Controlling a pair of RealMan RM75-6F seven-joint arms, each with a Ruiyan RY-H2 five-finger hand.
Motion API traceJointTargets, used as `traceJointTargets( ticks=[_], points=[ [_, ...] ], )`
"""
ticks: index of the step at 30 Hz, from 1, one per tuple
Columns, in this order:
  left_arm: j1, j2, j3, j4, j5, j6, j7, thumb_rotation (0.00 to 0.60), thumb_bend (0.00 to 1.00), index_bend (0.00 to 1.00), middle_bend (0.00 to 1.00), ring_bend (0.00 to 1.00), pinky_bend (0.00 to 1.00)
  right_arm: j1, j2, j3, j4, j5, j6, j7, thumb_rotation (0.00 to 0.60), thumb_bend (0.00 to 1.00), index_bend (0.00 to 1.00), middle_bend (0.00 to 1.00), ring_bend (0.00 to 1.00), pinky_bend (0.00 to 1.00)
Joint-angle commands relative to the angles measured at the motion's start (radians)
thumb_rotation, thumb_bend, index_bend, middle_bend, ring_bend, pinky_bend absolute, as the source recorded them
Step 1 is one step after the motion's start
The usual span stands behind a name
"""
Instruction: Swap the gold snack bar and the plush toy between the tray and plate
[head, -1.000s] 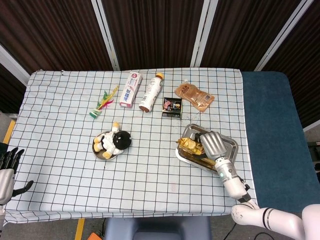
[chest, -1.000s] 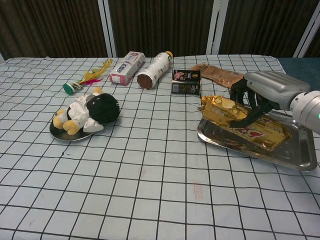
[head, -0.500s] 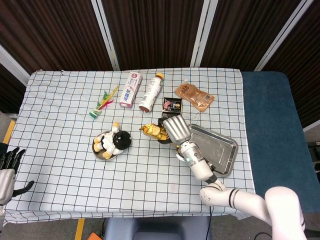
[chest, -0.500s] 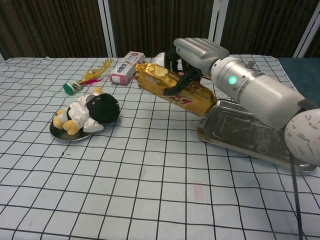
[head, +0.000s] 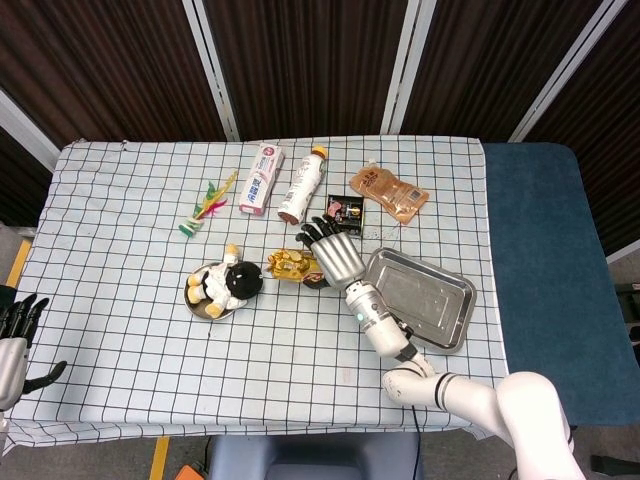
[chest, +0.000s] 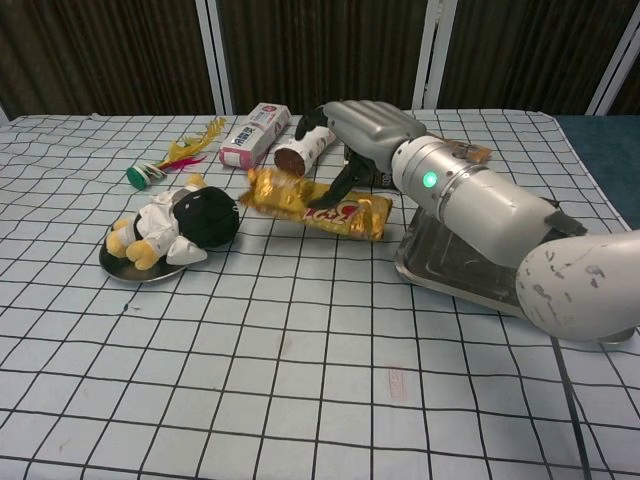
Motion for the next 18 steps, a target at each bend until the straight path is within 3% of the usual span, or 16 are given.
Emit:
traceJointTargets(
  ticks=[1, 6, 10, 14, 18],
  points=[
    [0.0, -0.002, 0.0, 0.0, 0.0, 0.0, 0.004, 0.6, 0.24, 0.0, 0.0, 0.0, 0.0, -0.001, 0.016, -0.027, 0.01, -0.036, -0.008, 0.055, 0.6, 0.13, 0.07, 0.01, 0.0, 0.0],
    [0.001, -0.002, 0.002, -0.001, 0.002, 0.003, 0.006, 0.6, 0.24, 0.0, 0.0, 0.0, 0.0, -0.022, 0.046, -0.058, -0.007, -0.095, 0.047, 0.112, 0.6, 0.12, 0.0, 0.0, 0.0, 0.0],
    [-0.001, -0.003, 0.002, 0.001, 0.0, -0.002, 0.007, 0.6, 0.24, 0.0, 0.0, 0.0, 0.0, -0.092, 0.125, -0.088, -0.108, -0.129, 0.149, 0.078, 0.6, 0.12, 0.0, 0.0, 0.0, 0.0],
    [-0.003, -0.004, 0.003, -0.002, -0.001, -0.007, 0.014, 0.6, 0.23, 0.0, 0.0, 0.0, 0.0, -0.207, 0.256, -0.131, -0.306, -0.134, 0.257, -0.003, 0.6, 0.12, 0.0, 0.0, 0.0, 0.0],
    [-0.008, -0.013, 0.007, 0.001, 0.008, -0.009, 0.031, 0.6, 0.23, 0.0, 0.0, 0.0, 0.0, -0.363, 0.447, -0.195, -0.559, -0.118, 0.375, -0.06, 0.6, 0.12, 0.0, 0.0, 0.0, 0.0]
  ],
)
